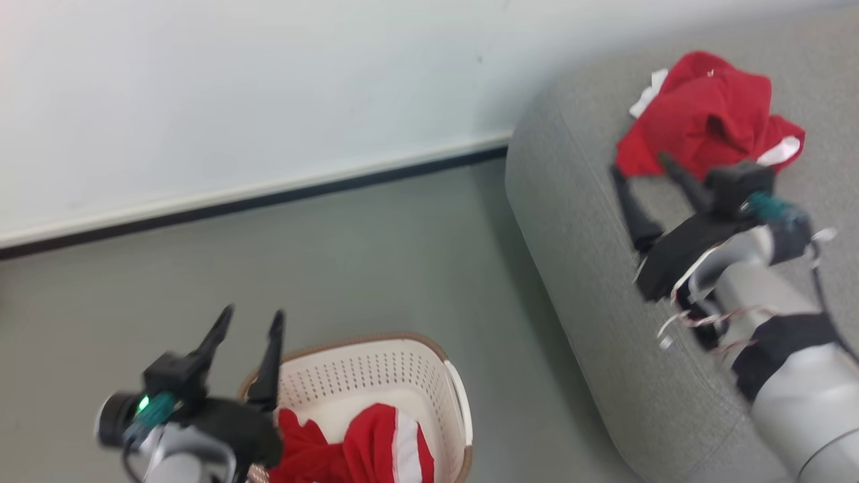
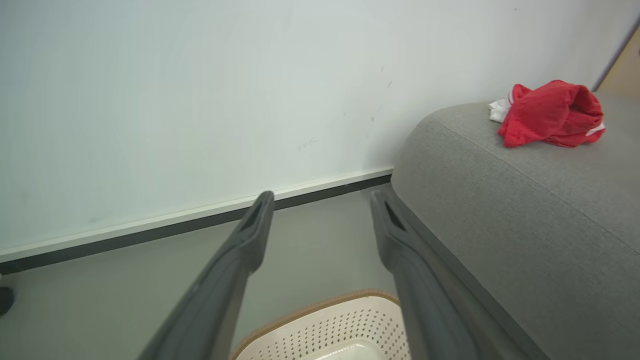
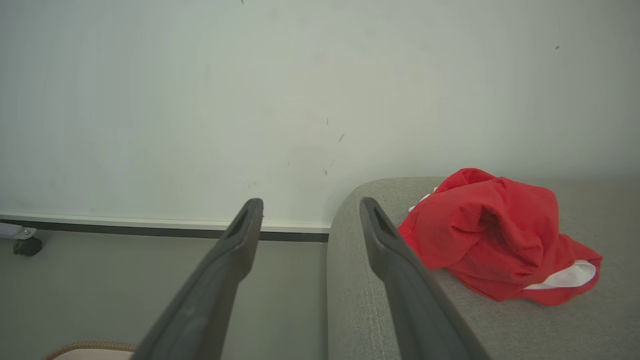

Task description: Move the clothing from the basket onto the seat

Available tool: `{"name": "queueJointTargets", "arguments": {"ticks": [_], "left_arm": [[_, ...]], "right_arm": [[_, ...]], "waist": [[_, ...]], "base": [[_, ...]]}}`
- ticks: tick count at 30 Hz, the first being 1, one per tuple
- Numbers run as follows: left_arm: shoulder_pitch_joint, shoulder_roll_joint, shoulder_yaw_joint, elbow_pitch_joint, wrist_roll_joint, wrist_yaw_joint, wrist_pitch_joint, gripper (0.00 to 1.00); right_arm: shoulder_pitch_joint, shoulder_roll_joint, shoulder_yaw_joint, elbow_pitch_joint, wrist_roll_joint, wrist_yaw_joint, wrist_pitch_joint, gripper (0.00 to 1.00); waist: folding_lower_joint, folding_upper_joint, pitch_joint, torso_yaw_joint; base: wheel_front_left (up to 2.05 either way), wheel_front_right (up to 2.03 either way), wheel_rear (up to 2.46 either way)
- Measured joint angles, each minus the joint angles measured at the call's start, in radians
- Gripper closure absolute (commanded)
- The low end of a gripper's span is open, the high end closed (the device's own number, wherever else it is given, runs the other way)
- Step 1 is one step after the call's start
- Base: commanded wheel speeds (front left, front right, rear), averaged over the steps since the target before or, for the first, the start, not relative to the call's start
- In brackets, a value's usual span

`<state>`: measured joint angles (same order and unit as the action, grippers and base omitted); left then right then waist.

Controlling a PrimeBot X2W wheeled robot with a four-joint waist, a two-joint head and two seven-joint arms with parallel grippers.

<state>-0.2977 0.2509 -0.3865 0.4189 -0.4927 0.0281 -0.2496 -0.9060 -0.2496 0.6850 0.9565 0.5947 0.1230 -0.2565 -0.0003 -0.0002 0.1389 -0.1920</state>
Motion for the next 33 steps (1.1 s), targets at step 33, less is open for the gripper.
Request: {"name": "queueJointTargets", "arguments": {"ticks": [33], "left_arm": [[0.486, -0.006, 0.252, -0.322, 0.021, 0.087, 0.000, 0.00]], "right_arm": [[0.580, 0.000, -0.105, -0.549, -0.062, -0.195, 0.000, 0.00]], "waist": [[0.0003, 0.0002, -0.162, 0.047]], "base": [[0.00, 0.00, 0.00]]}}
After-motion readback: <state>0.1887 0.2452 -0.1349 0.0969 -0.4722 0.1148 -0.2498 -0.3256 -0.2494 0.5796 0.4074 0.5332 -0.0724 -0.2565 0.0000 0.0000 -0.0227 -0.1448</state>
